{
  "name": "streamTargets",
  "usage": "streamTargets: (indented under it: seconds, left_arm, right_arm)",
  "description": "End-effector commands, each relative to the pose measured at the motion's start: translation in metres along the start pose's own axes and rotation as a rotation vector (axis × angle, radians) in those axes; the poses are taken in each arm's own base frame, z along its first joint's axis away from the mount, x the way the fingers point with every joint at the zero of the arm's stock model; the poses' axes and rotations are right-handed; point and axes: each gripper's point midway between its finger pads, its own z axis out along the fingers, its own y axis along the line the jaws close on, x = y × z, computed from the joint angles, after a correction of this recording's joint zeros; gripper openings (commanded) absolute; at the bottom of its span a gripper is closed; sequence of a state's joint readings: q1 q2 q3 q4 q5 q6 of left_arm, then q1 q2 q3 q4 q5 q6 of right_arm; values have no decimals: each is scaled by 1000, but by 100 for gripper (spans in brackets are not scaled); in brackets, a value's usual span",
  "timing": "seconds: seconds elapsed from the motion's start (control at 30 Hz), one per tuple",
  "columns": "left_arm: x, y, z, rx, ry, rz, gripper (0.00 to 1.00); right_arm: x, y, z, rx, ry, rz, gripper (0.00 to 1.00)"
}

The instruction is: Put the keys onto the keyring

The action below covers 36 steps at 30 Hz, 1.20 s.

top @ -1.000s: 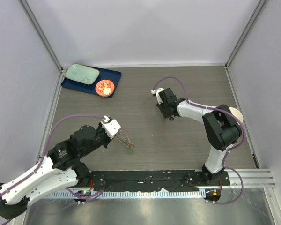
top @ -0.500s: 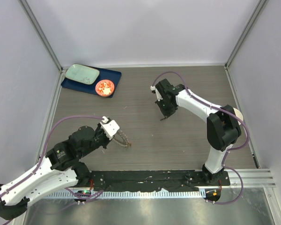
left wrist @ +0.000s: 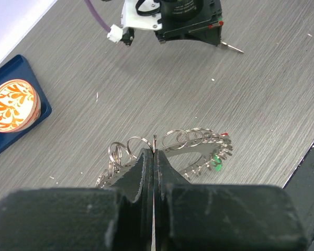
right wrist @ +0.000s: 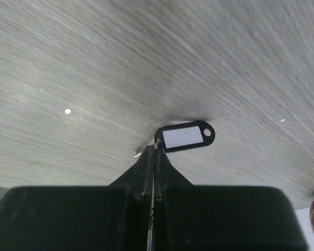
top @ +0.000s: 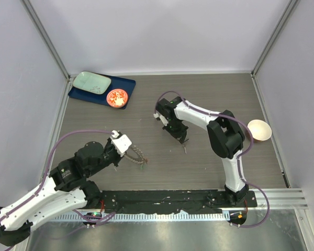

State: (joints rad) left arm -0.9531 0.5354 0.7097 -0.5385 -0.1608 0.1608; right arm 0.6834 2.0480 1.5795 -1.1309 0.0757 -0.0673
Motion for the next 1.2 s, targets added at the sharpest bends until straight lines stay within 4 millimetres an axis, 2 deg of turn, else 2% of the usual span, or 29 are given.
streamTargets:
  seconds: [0.0, 0.1, 0.13, 0.43, 0.53, 0.57, 0.73, 0.83, 0.97, 1.03, 1.07, 1.1, 1.13, 1.17]
  left_arm:
    - [-19, 4, -3, -9, -62, -14, 0]
    - [-18, 4, -3, -8, -58, -17, 0]
    - [-18, 4, -3, -9, -57, -17, 0]
    - [-17, 3, -2, -6, -50, -15, 0]
    - [-17, 3, -2, -7, -48, -17, 0]
    - [-16, 3, -1, -8, -44, -15, 0]
    - [-16, 3, -1, -6, -42, -14, 0]
    - [-15, 3, 0, -6, -41, -14, 0]
    - [-15, 3, 0, -5, -39, -14, 0]
    - [-14, 3, 0, -6, -36, -13, 0]
    - [-15, 3, 0, -7, -38, -14, 0]
    - [-15, 3, 0, -5, -36, -12, 0]
    - [-14, 3, 0, -5, -35, -13, 0]
    - [-15, 3, 0, -6, -36, -13, 0]
  right_arm:
    - [-23, -1, -9, 19, -35, -62, 1]
    - [-35, 3, -6, 21, -42, -97, 2]
    - [-37, 5, 1, 20, -24, -109, 2]
    - [-56, 16, 12, 58, -3, -210, 8]
    - [-63, 17, 14, 87, 3, -232, 11]
    - [-64, 18, 17, 91, 9, -239, 16]
    - [-77, 22, 12, 120, -20, -272, 28]
    - [-86, 24, 6, 126, -57, -273, 31]
    - [-98, 27, -10, 136, -140, -272, 33]
    - [-107, 28, -27, 130, -221, -258, 33]
    - [-102, 28, -24, 129, -218, -260, 33]
    - [-107, 27, -27, 131, -257, -253, 33]
    - [-107, 26, -41, 126, -303, -248, 33]
    - [-97, 27, -33, 109, -285, -255, 33]
